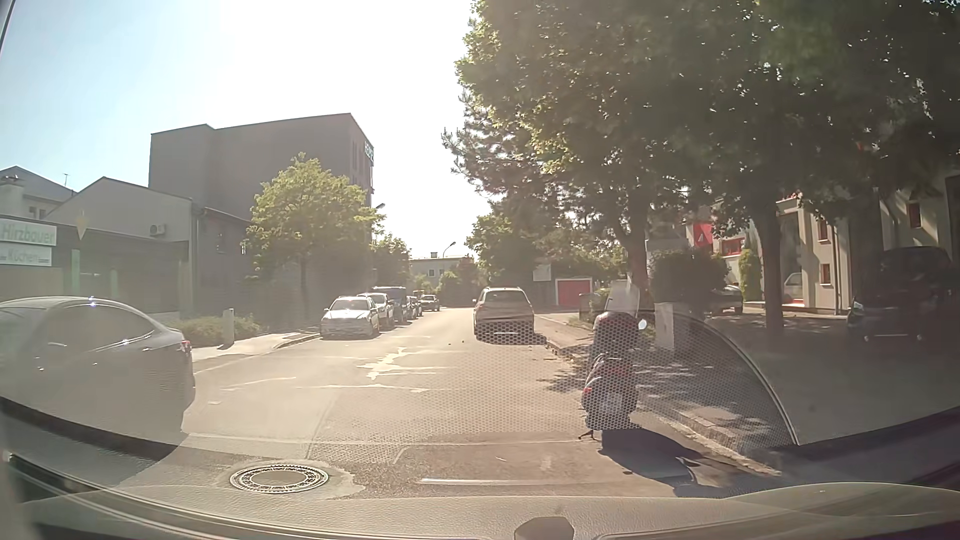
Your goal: Follow the waypoints while adhering to traffic rules and regulations
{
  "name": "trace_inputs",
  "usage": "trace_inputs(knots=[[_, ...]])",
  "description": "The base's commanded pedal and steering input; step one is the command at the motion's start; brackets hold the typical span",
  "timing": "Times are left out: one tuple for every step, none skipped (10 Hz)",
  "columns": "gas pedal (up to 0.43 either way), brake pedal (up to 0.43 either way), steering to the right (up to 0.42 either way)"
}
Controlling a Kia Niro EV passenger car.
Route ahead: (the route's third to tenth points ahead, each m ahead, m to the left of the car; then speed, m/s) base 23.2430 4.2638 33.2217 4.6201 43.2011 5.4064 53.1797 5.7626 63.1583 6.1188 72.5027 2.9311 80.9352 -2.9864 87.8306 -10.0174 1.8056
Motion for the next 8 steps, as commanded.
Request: trace_inputs(knots=[[0.000,0.000,-0.341],[0.059,0.000,-0.357],[0.118,0.000,-0.369],[0.169,0.000,-0.368],[0.169,0.000,-0.360],[0.177,0.000,-0.342],[0.189,0.000,-0.324],[0.177,0.000,-0.304]])
